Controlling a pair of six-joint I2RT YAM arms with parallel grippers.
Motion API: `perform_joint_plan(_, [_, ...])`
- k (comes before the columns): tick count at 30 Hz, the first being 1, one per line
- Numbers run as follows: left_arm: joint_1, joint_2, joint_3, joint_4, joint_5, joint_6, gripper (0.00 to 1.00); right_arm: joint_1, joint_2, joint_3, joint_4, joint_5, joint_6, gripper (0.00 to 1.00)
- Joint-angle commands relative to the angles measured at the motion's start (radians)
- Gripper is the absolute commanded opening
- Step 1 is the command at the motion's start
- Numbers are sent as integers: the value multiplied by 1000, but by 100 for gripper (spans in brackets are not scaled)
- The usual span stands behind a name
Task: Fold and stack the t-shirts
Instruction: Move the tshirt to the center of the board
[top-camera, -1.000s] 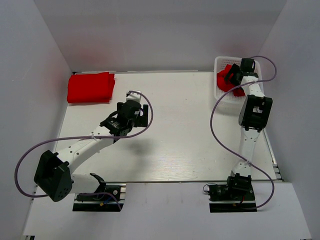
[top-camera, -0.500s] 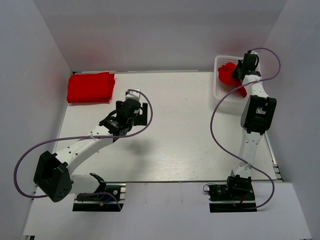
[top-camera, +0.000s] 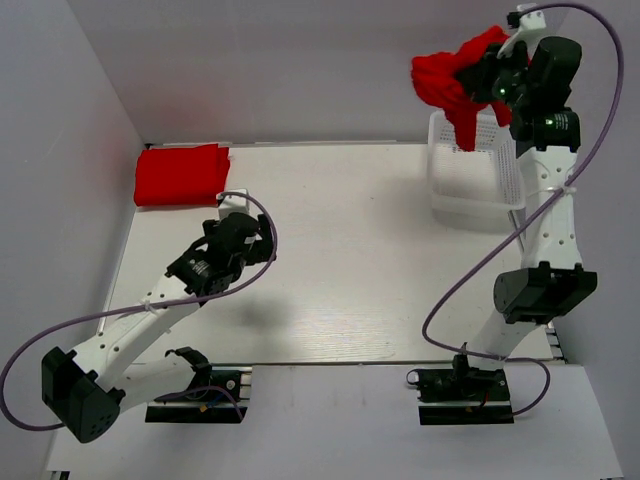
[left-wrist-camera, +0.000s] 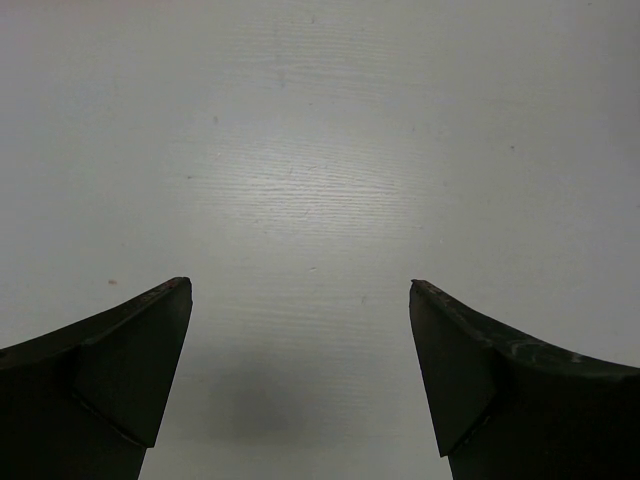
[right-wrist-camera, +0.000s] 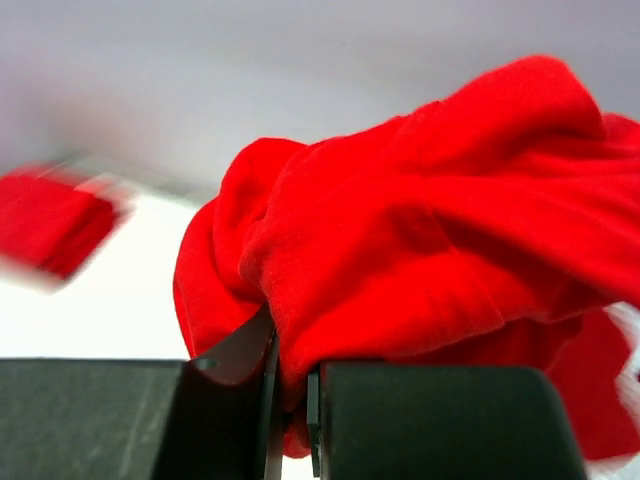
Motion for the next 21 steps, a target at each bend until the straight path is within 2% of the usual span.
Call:
perform_joint_plan(1, [3, -42, -20, -92, -51, -102, 100, 94, -36, -9, -104, -326, -55, 0])
perform_joint_plan(5, [3, -72, -20, -160, -60, -168, 100, 180, -91, -76, -118, -438, -121, 0])
perform_joint_plan(8, [3, -82, -10, -201, -70, -196, 100, 239, -122, -191, -155, -458, -182, 0])
perform_joint_plan(9, [3, -82, -10, -225, -70, -210, 100, 269, -142, -223, -190, -455, -229, 7])
perform_joint_plan(10, [3, -82, -10, -235, -59, -225, 100, 279, -146, -359, -218, -454, -258, 17])
perform_joint_plan(11, [3, -91, -10, -235, -59, -225, 100, 285, -162, -412, -224, -446, -292, 26])
perform_joint_plan(12, [3, -91, -10, -235, -59, -234, 100, 294, -174, -461, -217, -440, -291, 68])
perform_joint_plan(13, [3, -91, -19, -235, -59, -234, 100, 293, -180, -642, -169, -426, -268, 90])
perform_joint_plan(15, [3, -91, -20, -235, -59, -234, 100, 285, -227, -754, -35, -397, -183, 90])
perform_joint_plan(16, [3, -77, -20, -235, -59, -234, 100, 282, -258, -887, -14, -333, -152, 90])
perform_joint_plan(20, [3, -13, 0, -247, -59, -234, 100, 285, -358, -1035, 79, -102, -18, 90])
perform_joint_plan(21, [3, 6, 0, -247, -59, -234, 100, 285, -379, -1052, 86, -84, 16, 90])
